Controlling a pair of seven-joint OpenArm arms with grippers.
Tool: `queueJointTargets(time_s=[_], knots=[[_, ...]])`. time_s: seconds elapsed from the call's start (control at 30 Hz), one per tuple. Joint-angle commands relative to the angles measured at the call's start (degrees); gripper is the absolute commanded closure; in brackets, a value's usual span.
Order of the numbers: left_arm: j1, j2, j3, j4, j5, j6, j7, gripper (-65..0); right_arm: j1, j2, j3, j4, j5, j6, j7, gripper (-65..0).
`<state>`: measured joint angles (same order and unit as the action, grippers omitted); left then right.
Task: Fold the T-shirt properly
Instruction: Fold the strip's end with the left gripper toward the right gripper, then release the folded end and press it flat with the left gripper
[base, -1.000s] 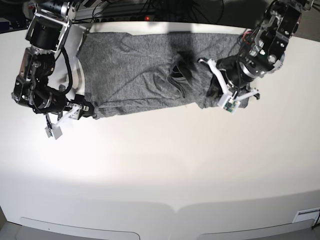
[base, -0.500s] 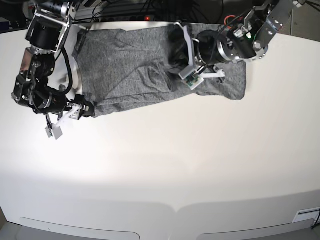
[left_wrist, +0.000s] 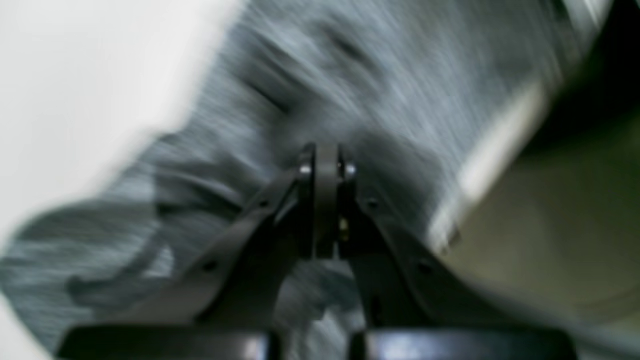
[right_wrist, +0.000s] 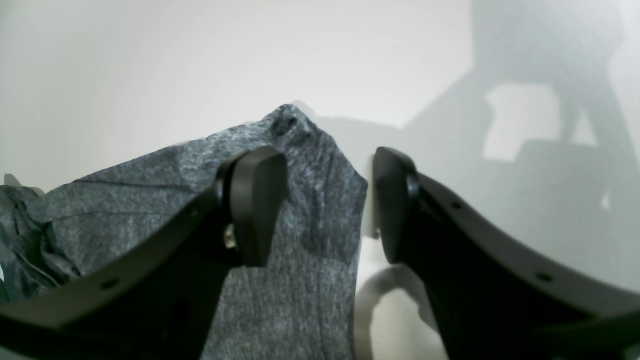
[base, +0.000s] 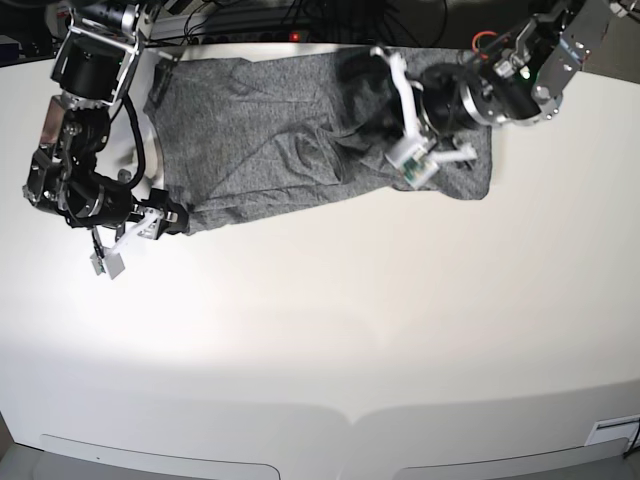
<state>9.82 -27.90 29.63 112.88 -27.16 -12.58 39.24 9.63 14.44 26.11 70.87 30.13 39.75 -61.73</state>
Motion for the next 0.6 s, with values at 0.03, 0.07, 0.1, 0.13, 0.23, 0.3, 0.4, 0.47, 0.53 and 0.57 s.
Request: queueJointTargets(time_s=[0.03, 0.07, 0.1, 0.13, 0.23, 0.3, 0.4, 0.47, 0.53, 0.57], knots=[[-0.2, -0.2, 0.0, 1.1, 2.3, 1.4, -1.6, 0.0, 0.8, 0.6, 0.0, 0.7, 0.0, 0.3, -0.4, -32.1], [-0.1, -0.2, 0.2, 1.1, 3.2, 1.5, -1.6, 0.0, 0.8, 0.6, 0.0, 0.7, 0.0, 0.3, -0.4, -32.1], [0.4, -0.2, 0.5, 1.1, 3.5, 1.5, -1.6, 0.0, 0.8, 0.7, 0.0, 0.7, 0.0, 0.3, -0.4, -32.1], [1.2, 0.0, 0.9, 1.1, 3.8, 1.5, -1.9, 0.0, 0.8, 0.7, 0.0, 0.7, 0.0, 0.3, -0.4, -32.1], [4.1, 0.6, 2.2, 1.1, 8.3, 1.5, -3.6, 0.0, 0.8, 0.6, 0.0, 0.7, 0.1, 0.3, -0.4, -32.1], [6.1, 0.6, 3.0, 1.1, 10.9, 1.5, -4.4, 0.0, 0.9, 0.5, 0.0, 0.7, 0.1, 0.3, -0.4, -32.1], [8.7, 0.6, 3.1, 1.1, 12.8, 1.5, -4.6, 0.0, 0.8, 0.5, 0.0, 0.7, 0.0, 0.3, -0.4, -32.1], [10.1, 0.6, 3.1, 1.1, 12.8, 1.5, -4.5, 0.0, 0.8, 0.5, 0.0, 0.7, 0.0, 0.3, -0.4, -32.1], [11.3, 0.5, 3.1, 1.1, 12.8, 1.1, -4.3, 0.0, 0.8, 0.5, 0.0, 0.7, 0.1, 0.3, -0.4, -32.1], [12.0, 0.5, 3.1, 1.1, 12.8, -0.4, -3.8, 0.0, 0.9, 0.5, 0.0, 0.7, 0.1, 0.3, -0.4, -32.1]])
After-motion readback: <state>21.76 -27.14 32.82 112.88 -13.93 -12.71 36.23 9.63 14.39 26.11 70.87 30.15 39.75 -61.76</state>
